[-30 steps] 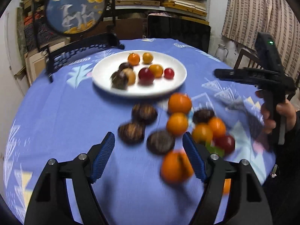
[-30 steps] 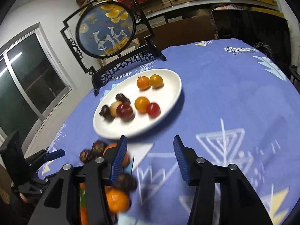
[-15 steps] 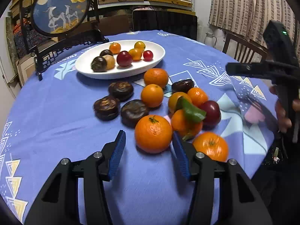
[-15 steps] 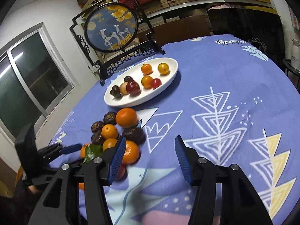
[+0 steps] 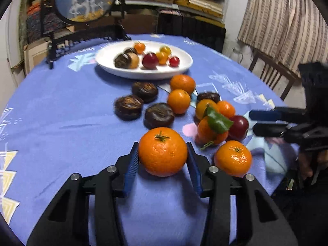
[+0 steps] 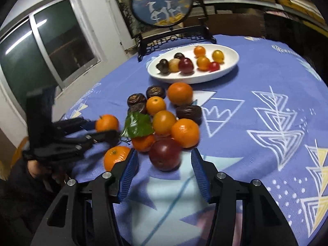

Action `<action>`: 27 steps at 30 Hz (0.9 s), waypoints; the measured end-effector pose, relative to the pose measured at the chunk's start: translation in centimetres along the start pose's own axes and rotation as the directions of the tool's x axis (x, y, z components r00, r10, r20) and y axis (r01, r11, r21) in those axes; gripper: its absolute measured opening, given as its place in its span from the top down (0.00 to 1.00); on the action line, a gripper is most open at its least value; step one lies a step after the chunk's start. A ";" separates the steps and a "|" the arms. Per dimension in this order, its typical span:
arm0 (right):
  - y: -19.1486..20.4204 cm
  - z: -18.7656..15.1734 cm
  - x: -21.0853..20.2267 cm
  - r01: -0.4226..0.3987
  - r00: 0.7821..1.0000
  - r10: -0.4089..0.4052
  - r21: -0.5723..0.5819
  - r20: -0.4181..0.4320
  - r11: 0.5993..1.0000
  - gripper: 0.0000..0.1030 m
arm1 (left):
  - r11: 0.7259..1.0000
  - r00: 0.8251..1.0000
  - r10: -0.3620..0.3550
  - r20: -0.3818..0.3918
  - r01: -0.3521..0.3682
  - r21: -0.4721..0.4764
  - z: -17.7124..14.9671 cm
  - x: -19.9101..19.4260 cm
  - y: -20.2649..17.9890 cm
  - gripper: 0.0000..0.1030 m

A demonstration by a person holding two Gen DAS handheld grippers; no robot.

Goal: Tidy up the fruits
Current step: 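Grasp a tangerine with the left tool while the right tool grasps a red plum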

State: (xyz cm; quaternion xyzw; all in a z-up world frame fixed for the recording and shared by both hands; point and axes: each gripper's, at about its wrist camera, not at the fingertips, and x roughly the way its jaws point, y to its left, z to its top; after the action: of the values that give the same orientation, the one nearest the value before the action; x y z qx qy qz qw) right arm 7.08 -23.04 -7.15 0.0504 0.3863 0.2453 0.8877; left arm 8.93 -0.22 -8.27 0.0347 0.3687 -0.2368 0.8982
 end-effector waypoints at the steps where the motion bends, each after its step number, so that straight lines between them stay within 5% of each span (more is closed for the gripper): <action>1: 0.3 0.1 0.3 0.008 1.000 -0.008 -0.011 -0.003 1.000 0.47 | 1.000 1.000 0.006 0.011 -0.006 -0.008 0.1 -0.6 0.2 0.58; 7: 0.4 0.1 2.6 0.023 0.999 -0.022 0.010 -0.042 1.000 0.49 | 0.999 0.999 0.023 0.039 -0.021 -0.045 0.1 -2.5 1.4 0.58; 10: -0.1 -0.1 3.1 0.011 0.998 -0.009 0.039 -0.055 0.999 0.63 | 0.999 0.999 0.015 0.033 -0.014 -0.043 0.0 -2.6 1.4 0.58; 18: -0.5 -0.1 1.3 -0.008 1.000 0.009 0.067 -0.017 0.998 0.63 | 0.999 0.999 0.004 0.038 -0.003 -0.045 0.5 -2.6 0.9 0.58; 27: -3.6 5.0 -1.6 -0.102 0.993 0.092 0.145 0.073 0.984 0.63 | 0.999 0.998 -0.029 0.064 0.030 -0.022 4.9 -1.6 0.4 0.58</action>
State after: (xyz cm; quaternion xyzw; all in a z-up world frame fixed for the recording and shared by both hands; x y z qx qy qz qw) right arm 11.14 -26.45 -3.58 0.1430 0.3711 0.2570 0.8808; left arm 11.29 -0.37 -3.73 0.0114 0.3432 -0.2467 0.9062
